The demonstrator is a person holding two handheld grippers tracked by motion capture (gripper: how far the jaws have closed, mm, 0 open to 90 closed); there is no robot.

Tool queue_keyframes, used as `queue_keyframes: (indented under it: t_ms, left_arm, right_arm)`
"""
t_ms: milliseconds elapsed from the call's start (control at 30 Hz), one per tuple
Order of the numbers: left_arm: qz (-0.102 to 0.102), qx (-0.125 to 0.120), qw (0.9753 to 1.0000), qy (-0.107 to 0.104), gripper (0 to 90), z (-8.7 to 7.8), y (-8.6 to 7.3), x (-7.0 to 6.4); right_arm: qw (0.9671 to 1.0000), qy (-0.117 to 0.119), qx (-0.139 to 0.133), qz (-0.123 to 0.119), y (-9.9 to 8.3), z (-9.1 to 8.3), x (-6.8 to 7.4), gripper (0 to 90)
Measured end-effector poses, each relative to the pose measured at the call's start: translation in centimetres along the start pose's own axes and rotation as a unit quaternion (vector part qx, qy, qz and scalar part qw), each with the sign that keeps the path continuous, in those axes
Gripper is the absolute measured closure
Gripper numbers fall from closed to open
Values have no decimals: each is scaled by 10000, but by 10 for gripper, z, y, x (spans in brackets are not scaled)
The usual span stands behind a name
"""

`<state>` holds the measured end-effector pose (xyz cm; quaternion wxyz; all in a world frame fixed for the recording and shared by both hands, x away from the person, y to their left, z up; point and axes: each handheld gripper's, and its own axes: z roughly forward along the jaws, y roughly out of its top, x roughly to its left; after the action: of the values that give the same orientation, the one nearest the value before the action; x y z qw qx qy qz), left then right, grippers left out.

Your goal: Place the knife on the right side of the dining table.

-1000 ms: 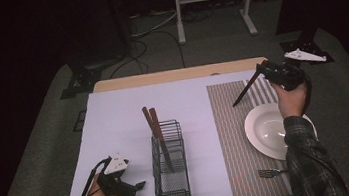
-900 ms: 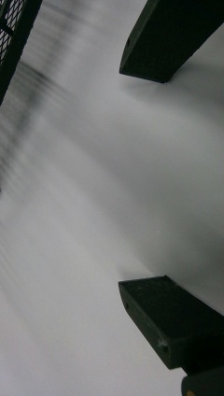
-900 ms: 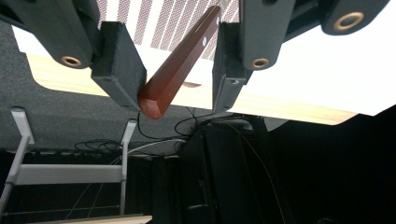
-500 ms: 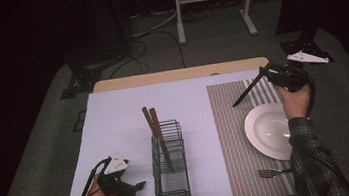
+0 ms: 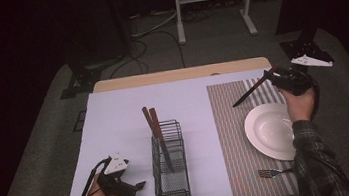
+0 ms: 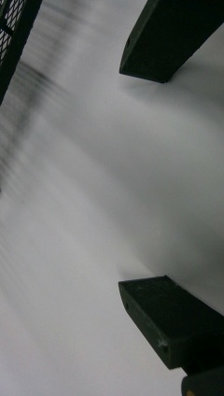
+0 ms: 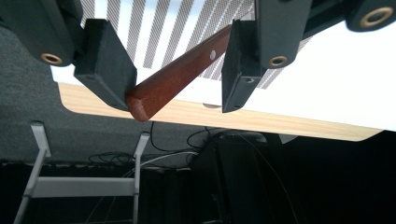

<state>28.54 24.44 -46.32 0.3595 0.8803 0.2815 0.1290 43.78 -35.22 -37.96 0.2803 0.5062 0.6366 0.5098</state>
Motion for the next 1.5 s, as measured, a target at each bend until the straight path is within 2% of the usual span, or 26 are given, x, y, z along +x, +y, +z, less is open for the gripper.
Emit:
queue_keyframes:
  t_ms: [867, 1367, 1500]
  left_arm:
    - [-1, -4, 10000, 1, 0, 0, 0, 0]
    - [-3, -3, 10000, 0, 0, 0, 0, 0]
    - [2, 2, 10000, 1, 0, 0, 0, 0]
  right_arm:
    - [9988, -271, 353, 209, -28, -6, -26, 439]
    - [9962, -406, 658, 395, -42, -6, -35, 428]
    - [9954, -495, 740, 368, -42, -6, -35, 428]
